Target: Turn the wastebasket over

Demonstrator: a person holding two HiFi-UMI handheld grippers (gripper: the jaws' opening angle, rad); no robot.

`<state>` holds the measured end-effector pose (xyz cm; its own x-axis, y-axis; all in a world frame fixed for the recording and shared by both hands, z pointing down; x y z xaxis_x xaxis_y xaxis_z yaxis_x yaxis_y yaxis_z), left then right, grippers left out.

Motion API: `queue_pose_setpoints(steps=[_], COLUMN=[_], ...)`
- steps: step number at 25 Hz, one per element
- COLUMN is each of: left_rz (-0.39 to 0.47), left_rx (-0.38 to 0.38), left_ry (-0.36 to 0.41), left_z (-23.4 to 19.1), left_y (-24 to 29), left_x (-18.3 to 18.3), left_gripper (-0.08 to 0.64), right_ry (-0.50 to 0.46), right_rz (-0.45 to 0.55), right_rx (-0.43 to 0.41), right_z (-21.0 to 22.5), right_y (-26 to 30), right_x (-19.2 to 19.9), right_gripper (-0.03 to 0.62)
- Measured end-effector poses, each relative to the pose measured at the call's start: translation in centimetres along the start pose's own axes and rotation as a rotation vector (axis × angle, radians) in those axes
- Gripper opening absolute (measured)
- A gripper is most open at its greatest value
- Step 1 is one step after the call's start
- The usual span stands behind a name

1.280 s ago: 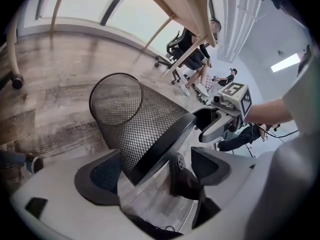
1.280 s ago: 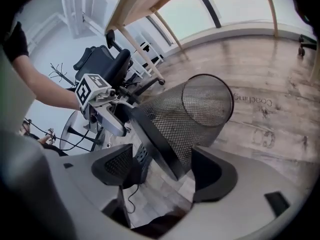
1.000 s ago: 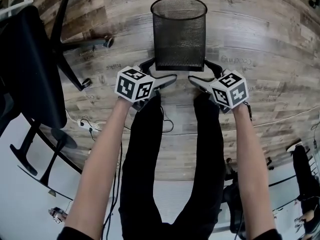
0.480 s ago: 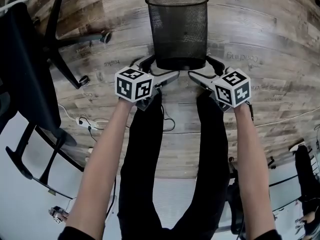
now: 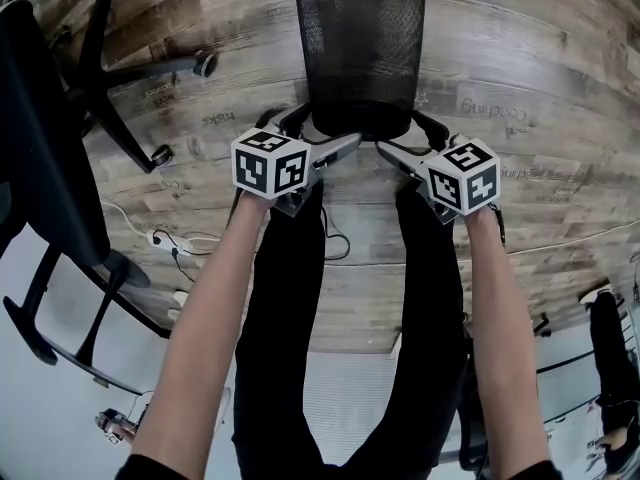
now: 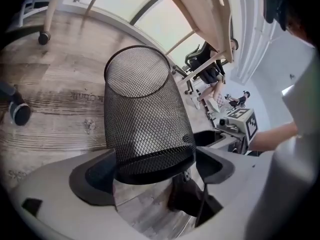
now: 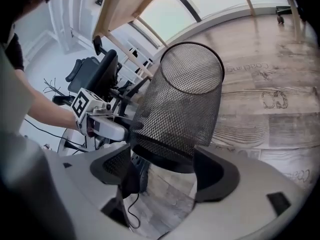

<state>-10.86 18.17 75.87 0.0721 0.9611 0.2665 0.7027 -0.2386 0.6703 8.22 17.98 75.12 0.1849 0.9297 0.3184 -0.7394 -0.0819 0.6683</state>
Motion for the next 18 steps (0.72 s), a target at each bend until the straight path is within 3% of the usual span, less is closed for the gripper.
queue_pose_setpoints(steps=[9,18], left_rz=[0.013,0.006], left_rx=[-0.066,-0.1], left_ry=[-0.041,-0.02], left_z=[-0.9,-0.9], left_y=[2.0,2.7], left_x=[1.5,1.6], left_gripper=[0.486,0.486], right_ry=[-0.038,-0.08], right_rz=[-0.052,-0.091], right_rx=[0.042,0.044], right_z=[1.1,1.7], right_y=[1.5,1.9], right_x=[1.7,2.2], right_gripper=[0.368,0.367])
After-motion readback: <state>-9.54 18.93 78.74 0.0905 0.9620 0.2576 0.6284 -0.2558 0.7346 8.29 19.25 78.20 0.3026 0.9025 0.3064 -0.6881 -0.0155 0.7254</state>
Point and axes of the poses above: the fingertips, and each gripper's own axes: y forward along the fingers, z to its right, x out of its underside, the point moved 7 cm from there along -y, backward along the fingers, and after that the axes turned 7 degrees about z, right-handed, at the moved point
